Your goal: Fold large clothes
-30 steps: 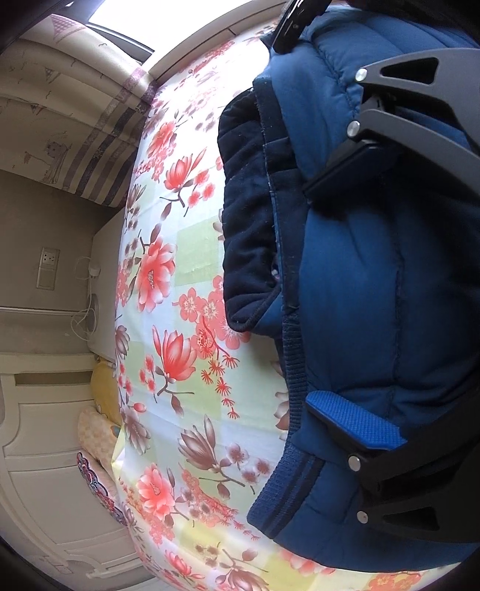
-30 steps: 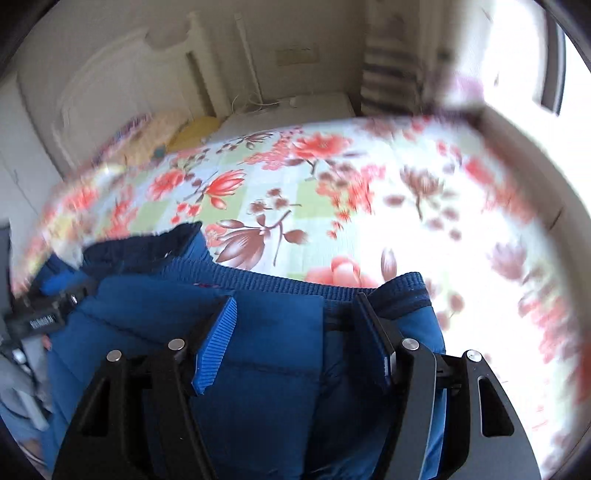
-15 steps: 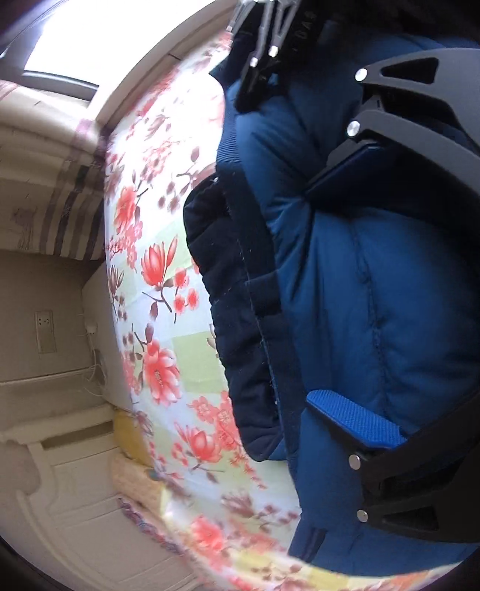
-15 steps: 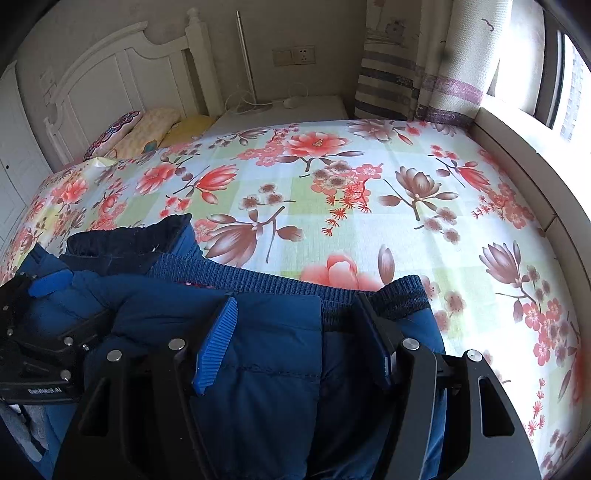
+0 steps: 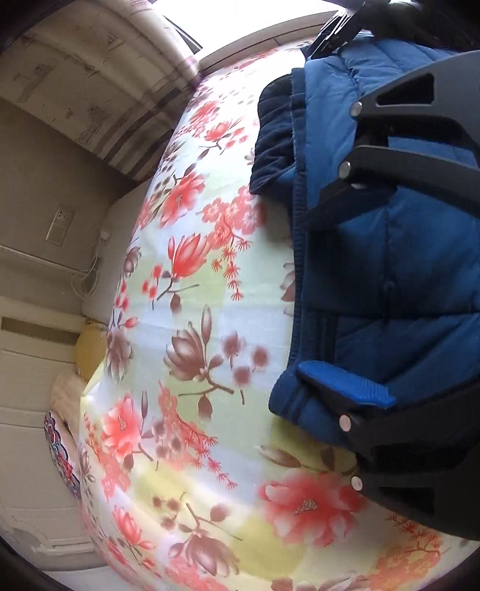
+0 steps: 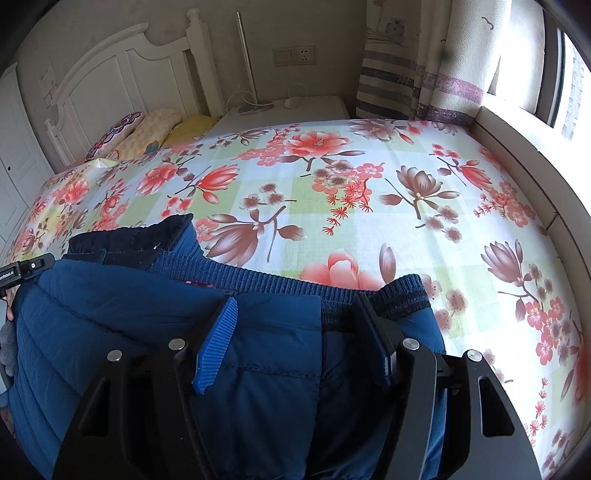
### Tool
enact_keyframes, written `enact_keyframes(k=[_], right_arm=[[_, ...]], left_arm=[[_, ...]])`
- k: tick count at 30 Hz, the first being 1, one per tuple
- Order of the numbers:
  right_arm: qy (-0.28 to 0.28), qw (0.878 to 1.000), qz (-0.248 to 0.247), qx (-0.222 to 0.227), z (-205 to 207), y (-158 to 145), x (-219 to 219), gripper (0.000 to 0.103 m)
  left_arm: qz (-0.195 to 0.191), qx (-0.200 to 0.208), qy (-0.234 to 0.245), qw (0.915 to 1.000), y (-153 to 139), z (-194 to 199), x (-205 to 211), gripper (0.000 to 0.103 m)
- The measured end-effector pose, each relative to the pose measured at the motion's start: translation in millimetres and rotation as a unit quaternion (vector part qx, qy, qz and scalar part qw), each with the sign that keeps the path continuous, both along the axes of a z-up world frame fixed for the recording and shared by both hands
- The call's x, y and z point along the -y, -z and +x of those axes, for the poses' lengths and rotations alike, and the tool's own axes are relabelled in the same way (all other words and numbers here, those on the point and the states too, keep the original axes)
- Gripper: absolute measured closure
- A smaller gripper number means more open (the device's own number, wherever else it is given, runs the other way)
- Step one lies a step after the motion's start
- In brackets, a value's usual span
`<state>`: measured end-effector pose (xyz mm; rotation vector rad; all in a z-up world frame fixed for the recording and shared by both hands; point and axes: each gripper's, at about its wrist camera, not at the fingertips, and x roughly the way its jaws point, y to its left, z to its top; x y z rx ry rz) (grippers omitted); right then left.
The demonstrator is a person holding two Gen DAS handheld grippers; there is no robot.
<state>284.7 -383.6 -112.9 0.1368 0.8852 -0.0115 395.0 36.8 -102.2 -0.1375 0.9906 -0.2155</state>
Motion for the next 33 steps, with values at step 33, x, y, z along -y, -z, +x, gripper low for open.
enact_keyframes(k=[33], right_arm=[[0.004,1.0,-0.02,0.003,-24,-11,-4,0.039]], left_arm=[[0.013,0.019,-0.007,0.9997,1,-4,0,0.03]])
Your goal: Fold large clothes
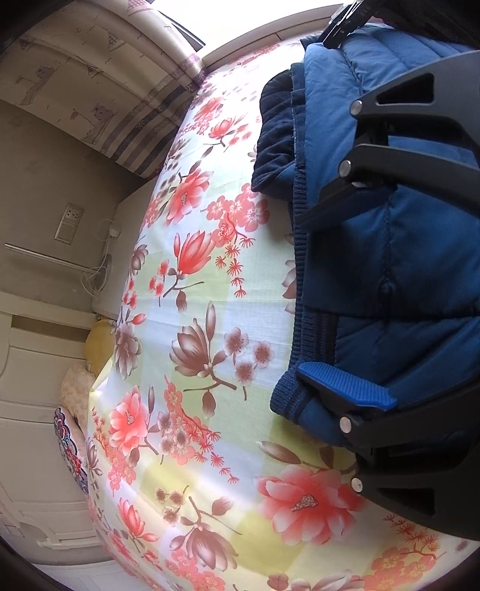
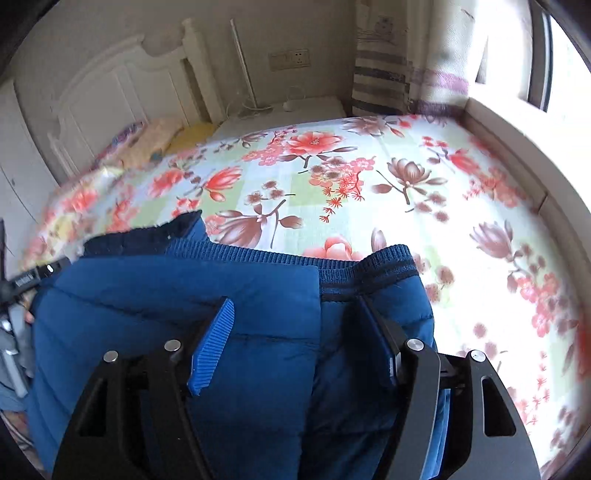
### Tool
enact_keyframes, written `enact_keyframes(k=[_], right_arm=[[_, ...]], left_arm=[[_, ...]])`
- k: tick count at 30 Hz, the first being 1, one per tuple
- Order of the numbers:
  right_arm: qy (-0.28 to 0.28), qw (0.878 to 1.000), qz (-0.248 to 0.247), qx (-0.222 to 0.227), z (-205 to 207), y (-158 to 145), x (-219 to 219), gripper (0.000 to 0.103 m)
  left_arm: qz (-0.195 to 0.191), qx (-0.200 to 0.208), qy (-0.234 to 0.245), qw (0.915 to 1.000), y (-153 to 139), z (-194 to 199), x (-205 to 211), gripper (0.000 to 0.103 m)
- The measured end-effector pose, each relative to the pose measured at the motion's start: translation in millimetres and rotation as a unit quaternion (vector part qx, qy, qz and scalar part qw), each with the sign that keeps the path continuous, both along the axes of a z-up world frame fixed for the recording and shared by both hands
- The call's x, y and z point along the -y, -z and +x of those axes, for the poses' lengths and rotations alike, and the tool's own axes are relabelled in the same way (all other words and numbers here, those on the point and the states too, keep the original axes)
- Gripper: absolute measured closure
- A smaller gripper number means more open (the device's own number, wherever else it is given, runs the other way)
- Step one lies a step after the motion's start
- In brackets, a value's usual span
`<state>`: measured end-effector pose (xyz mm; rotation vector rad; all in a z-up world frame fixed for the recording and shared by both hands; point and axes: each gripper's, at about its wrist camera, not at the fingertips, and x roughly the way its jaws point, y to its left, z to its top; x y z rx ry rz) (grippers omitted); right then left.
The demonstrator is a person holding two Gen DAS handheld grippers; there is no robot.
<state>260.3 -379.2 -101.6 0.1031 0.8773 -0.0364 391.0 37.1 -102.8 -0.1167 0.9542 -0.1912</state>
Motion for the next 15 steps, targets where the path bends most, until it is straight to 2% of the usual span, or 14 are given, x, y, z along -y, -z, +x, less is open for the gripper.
enact_keyframes(k=[2,4,6,9,10,13,14,15], right_arm=[[-0.007,0.999,-0.037,0.022,-9,-18,-16,0.039],[-0.035,0.997,-0.037,0.056,-24,-40,-36,0.037],[-0.075,0.992,-0.058,0.078,-39,-55,-65,0.033],[-0.146,0.984,-0.085,0.06,-44,-50,-112,0.03],[-0.16,0.981,-0.095,0.053,-45,-43,-123,0.03],[-0.183,0.973,-0.138,0.02,-36,-2,-153,0.029],[-0.179,0.975,-0.134,0.02,-32,2,-151,0.028],[-0.174,0.977,-0.125,0.017,-30,2,-146,0.027]], left_arm=[[0.01,0.006,-0.011,0.9999,-8,-6,0,0.03],[0.023,0.031,-0.028,0.9989,-23,-24,3,0.029],[0.0,0.053,-0.012,0.9985,-38,-46,11,0.019],[0.0,0.074,0.035,0.9966,-48,-78,42,0.011],[0.008,0.077,0.053,0.9956,-45,-85,54,0.009],[0.095,0.06,0.086,0.99,-13,-91,95,0.006],[0.118,0.049,0.09,0.9878,-3,-89,103,0.004],[0.124,0.052,0.088,0.9869,-1,-88,105,0.002]])
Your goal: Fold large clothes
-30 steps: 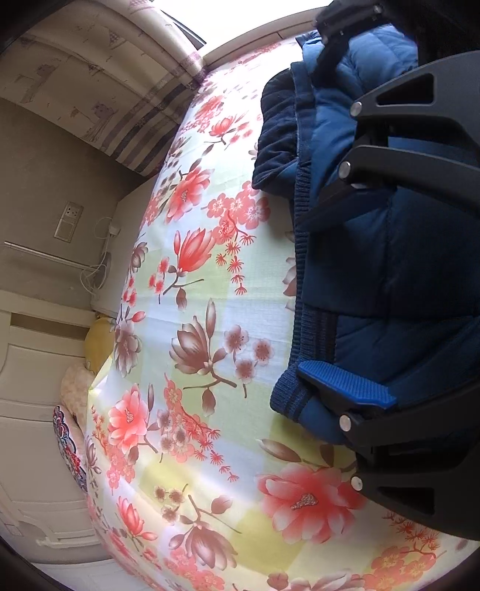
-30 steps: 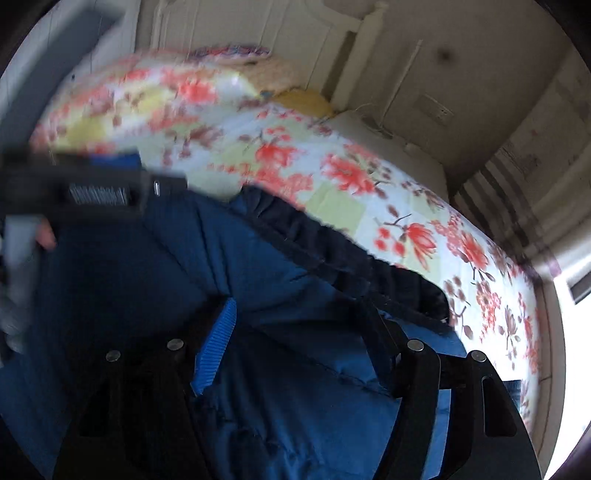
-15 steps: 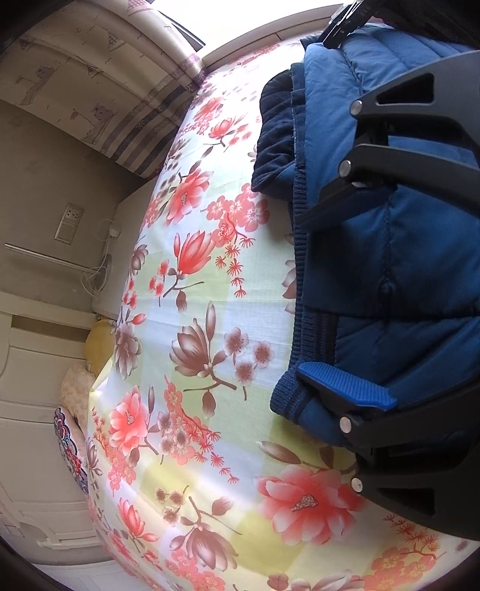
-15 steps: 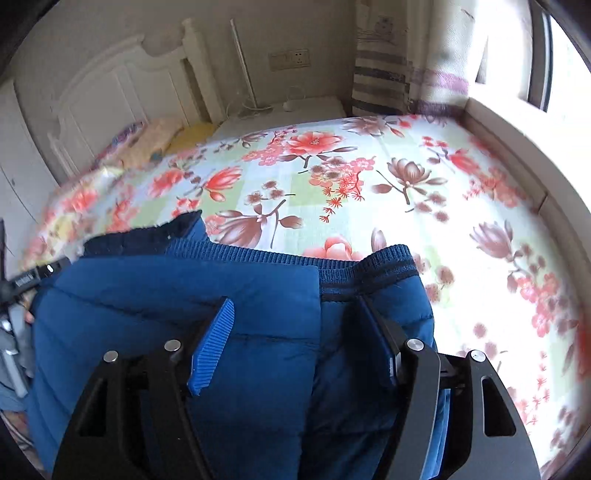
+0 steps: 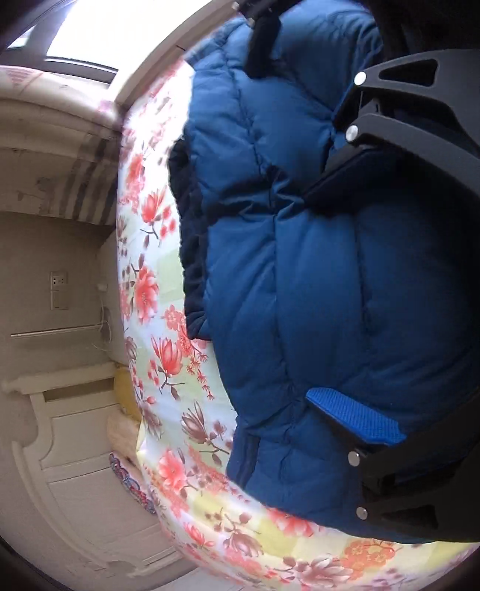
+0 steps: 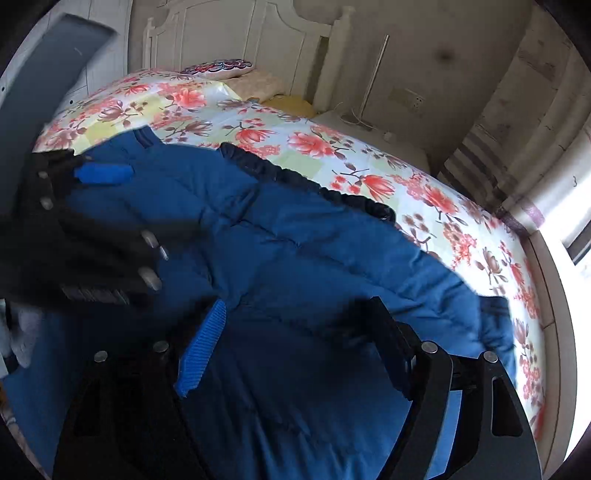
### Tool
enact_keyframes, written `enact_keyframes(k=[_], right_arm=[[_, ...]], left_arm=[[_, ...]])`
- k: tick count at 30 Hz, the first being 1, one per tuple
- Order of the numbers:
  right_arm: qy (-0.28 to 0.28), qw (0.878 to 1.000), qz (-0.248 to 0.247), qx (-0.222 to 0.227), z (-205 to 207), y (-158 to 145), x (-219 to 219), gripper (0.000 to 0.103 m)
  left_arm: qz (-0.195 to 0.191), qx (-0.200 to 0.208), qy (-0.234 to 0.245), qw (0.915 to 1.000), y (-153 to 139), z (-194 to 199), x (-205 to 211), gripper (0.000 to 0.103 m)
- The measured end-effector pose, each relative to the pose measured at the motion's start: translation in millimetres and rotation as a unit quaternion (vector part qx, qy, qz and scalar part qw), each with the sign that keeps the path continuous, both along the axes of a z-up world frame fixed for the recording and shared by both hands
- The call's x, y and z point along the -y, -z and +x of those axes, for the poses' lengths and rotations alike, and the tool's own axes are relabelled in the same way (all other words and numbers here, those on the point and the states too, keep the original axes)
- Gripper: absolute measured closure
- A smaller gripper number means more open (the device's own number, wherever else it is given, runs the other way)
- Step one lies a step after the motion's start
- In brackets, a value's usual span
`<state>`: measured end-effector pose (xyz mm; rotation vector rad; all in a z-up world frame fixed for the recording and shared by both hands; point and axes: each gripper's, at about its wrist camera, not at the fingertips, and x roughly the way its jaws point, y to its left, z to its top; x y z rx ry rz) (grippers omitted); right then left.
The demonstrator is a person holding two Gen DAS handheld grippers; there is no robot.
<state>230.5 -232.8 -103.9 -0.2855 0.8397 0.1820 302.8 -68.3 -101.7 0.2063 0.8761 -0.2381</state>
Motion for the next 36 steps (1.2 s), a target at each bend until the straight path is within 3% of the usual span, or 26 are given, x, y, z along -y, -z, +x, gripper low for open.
enact_keyframes(k=[5,8,12,16,18,20,23,25,27,31,34,36], right_arm=[[0.017,0.999,0.036,-0.002,-7,-2,13,0.024],[0.049,0.998,0.034,0.017,-18,-13,28,0.024],[0.115,0.993,0.034,0.014,-27,-11,85,0.024],[0.147,0.978,0.149,-0.004,-29,4,139,0.022],[0.148,0.981,0.128,-0.004,-27,5,133,0.022],[0.148,0.984,0.102,0.001,-26,5,124,0.022],[0.149,0.982,0.118,0.007,-29,1,130,0.022],[0.155,0.982,0.101,0.039,-42,-12,124,0.022],[0.125,0.985,0.101,0.059,-58,-26,104,0.022],[0.015,0.995,0.071,0.064,-79,-41,40,0.022],[-0.031,0.998,0.039,0.039,-81,-25,2,0.022],[-0.038,0.999,0.002,0.039,-78,-4,-14,0.021]], left_arm=[[-0.057,-0.012,-0.018,0.9982,2,4,-21,0.002],[-0.076,0.011,-0.055,0.9955,-9,-3,-49,0.004],[-0.088,0.013,-0.104,0.9906,-17,-4,-103,0.004],[-0.141,-0.028,-0.133,0.9806,-7,5,-149,0.004],[-0.137,-0.033,-0.138,0.9804,-5,7,-149,0.004],[-0.108,-0.028,-0.138,0.9841,-5,8,-140,0.004],[-0.109,-0.016,-0.148,0.9828,-7,3,-143,0.004],[-0.103,0.002,-0.166,0.9808,-14,-4,-145,0.006],[-0.105,0.037,-0.146,0.9831,-31,-22,-135,0.006],[-0.092,0.049,-0.059,0.9928,-47,-53,-82,0.005],[-0.066,0.04,-0.002,0.997,-35,-68,-37,0.004],[-0.009,0.032,0.018,0.9993,-12,-70,-8,0.002]])
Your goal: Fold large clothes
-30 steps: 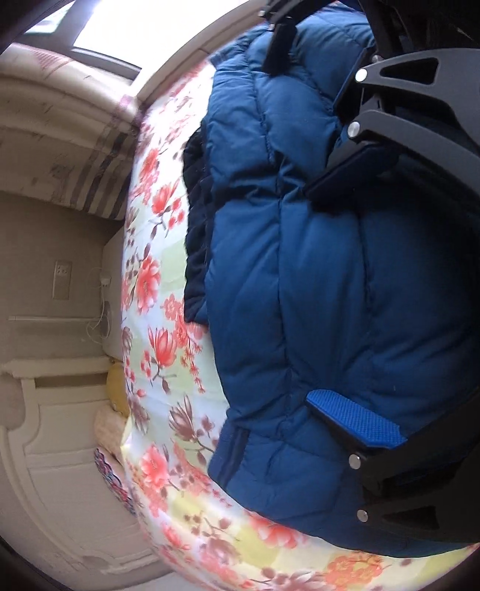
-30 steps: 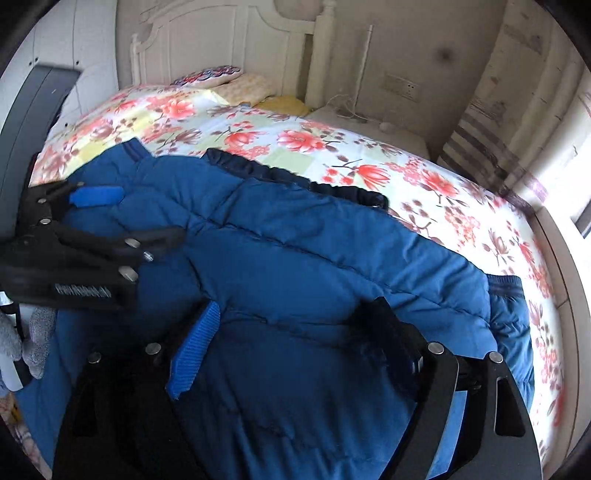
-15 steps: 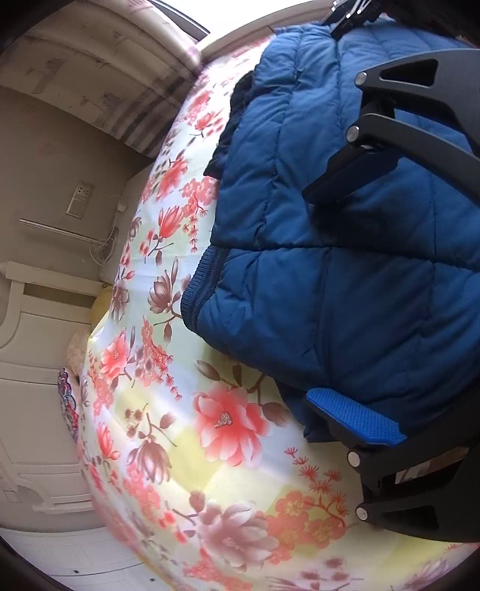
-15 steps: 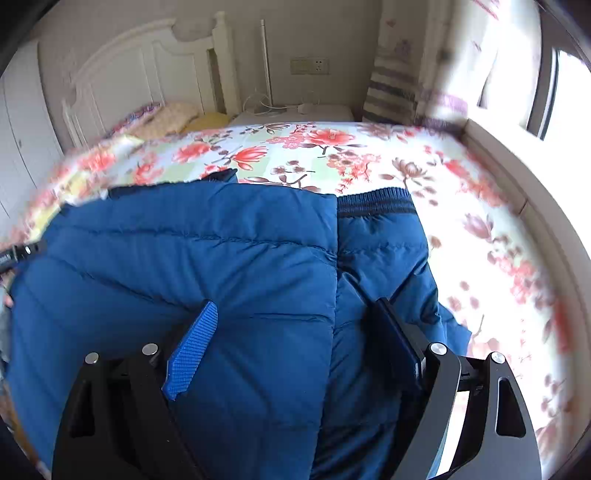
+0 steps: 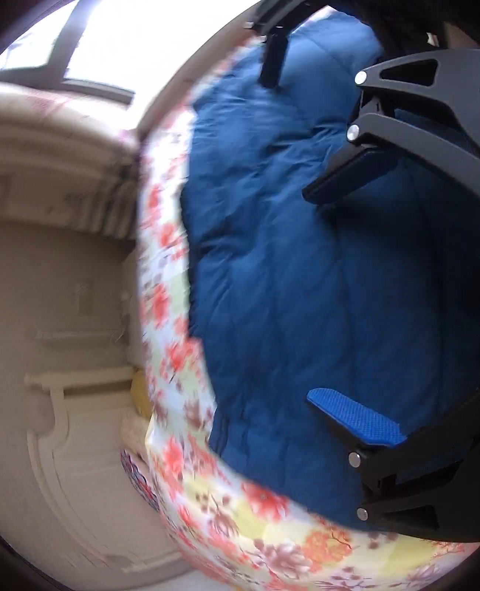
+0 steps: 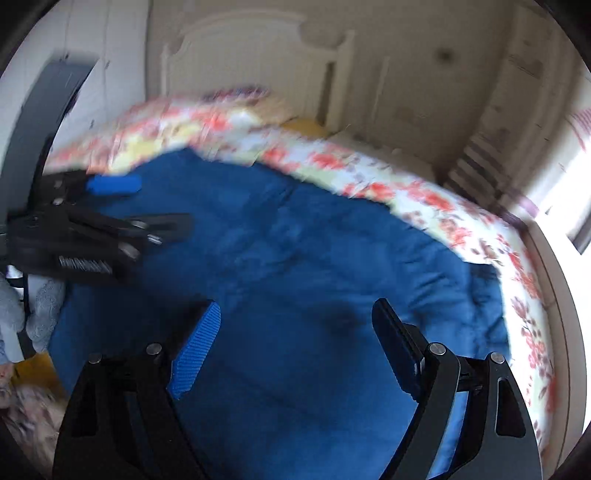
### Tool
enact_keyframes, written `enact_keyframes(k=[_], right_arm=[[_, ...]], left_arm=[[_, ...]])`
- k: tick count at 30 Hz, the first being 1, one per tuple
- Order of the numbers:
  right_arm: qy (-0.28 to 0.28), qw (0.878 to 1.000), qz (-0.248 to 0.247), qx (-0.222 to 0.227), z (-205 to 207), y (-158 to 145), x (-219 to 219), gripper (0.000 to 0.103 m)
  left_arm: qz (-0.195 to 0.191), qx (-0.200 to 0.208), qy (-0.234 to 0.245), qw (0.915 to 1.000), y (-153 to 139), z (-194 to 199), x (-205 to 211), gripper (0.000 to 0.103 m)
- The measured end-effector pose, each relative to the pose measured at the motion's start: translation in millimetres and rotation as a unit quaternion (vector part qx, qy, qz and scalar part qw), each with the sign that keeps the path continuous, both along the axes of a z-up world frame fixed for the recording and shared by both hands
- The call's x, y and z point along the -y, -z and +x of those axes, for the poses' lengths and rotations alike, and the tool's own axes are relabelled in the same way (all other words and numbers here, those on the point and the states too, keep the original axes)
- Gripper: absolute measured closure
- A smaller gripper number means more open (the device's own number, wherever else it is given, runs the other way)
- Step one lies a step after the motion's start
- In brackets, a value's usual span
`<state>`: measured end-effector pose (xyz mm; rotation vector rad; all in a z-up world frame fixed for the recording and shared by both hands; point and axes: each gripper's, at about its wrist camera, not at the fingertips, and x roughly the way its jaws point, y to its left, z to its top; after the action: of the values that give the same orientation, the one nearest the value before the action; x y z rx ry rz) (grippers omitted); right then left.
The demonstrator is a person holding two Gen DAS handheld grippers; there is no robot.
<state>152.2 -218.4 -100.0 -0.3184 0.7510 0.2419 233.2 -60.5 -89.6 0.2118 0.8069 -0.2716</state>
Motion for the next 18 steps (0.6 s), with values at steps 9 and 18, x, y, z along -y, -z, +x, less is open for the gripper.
enact_keyframes(k=[9,18], right_arm=[[0.03,0.999,0.025,-0.002,-3,-3,22,0.019],[0.135,0.983,0.124,-0.007,-27,3,130,0.017]], left_arm=[[-0.047,-0.01,-0.027,0.9985,5,2,-28,0.002],[-0.098,-0.002,-0.112,0.9889,5,-1,-134,0.008]])
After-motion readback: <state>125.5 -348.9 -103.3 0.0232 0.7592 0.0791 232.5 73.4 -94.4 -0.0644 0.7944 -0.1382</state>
